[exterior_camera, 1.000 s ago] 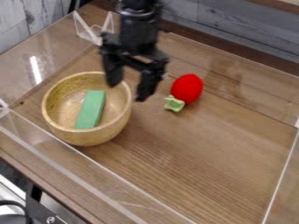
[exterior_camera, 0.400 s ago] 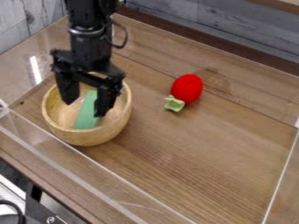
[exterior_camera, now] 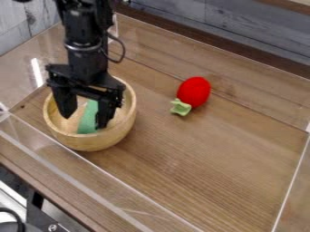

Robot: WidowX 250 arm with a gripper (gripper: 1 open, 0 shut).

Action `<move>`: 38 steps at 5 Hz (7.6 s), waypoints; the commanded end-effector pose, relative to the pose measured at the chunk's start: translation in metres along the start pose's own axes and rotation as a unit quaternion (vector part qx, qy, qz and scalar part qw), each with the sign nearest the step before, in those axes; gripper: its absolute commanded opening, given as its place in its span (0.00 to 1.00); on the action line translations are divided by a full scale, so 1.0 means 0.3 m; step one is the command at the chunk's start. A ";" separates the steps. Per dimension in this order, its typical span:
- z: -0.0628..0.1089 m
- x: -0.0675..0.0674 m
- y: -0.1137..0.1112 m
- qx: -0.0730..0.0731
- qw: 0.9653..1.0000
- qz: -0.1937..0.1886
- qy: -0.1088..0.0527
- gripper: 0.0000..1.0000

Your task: Remove the green block from the brown bowl and put it on the table

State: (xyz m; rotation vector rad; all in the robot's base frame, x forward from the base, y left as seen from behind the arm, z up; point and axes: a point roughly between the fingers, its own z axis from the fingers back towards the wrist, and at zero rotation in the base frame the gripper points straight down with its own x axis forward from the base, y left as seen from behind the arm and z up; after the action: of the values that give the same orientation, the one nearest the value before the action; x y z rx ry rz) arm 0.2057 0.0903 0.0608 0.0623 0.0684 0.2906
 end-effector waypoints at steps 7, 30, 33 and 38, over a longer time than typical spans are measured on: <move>-0.043 0.138 0.026 -0.009 0.994 0.102 -0.030 1.00; -0.016 0.050 -0.292 -0.047 0.996 0.017 -0.077 0.00; 0.022 0.050 -0.258 -0.061 0.994 0.039 -0.081 0.00; 0.126 -0.042 -0.539 -0.099 0.992 -0.028 -0.078 0.00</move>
State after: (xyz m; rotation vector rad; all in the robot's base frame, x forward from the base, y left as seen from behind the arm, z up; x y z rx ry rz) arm 0.2318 -0.0675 0.0755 -0.0983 -0.0637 0.2365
